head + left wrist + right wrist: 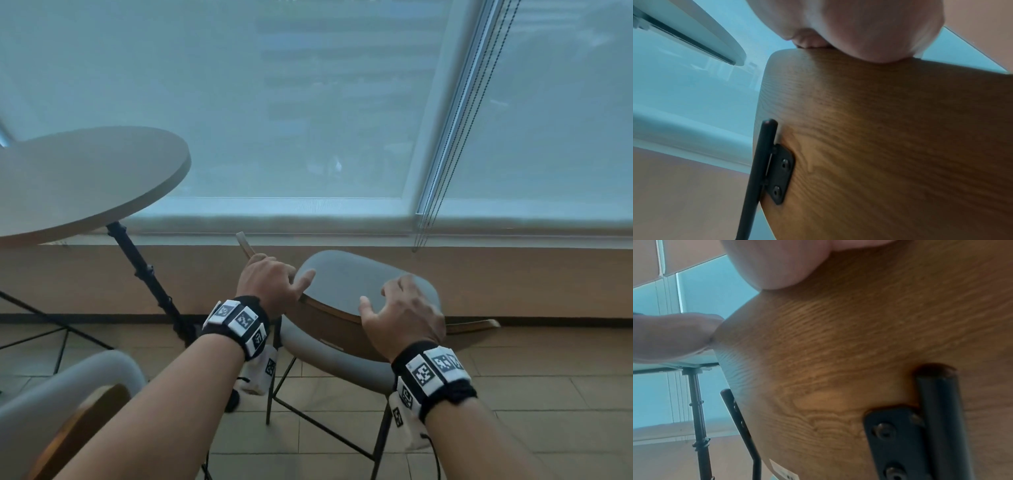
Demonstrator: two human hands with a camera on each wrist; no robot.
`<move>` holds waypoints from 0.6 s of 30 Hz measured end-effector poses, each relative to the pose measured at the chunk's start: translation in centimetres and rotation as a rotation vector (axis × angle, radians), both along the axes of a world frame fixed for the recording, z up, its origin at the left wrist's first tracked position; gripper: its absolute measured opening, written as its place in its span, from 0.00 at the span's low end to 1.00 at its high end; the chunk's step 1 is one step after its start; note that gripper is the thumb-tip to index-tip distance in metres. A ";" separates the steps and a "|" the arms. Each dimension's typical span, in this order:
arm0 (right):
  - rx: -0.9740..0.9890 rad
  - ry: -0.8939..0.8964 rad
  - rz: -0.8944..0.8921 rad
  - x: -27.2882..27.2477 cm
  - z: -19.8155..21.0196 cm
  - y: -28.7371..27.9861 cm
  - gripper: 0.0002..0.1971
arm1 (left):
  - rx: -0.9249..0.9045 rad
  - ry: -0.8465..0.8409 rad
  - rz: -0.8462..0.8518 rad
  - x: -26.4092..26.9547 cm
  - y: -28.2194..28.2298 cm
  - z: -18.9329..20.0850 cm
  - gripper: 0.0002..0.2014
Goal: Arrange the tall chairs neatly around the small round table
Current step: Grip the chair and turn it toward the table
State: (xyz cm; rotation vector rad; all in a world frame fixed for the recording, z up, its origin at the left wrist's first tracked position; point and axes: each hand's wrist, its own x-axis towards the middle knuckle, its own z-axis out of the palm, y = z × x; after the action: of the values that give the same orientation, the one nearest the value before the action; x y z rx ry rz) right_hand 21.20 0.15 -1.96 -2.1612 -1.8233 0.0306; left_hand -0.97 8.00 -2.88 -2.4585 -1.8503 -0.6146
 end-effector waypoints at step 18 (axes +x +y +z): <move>-0.036 -0.036 0.474 9.2 0.1 -0.8 0.24 | 0.065 -0.117 0.390 8.0 -11.0 -0.7 0.22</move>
State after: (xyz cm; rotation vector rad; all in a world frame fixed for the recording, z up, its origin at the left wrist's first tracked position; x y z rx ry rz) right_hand 30.38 -0.66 -1.88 -1.7116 -2.3279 0.1308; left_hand 7.07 -2.98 -3.54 -1.9762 -2.2273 -0.7886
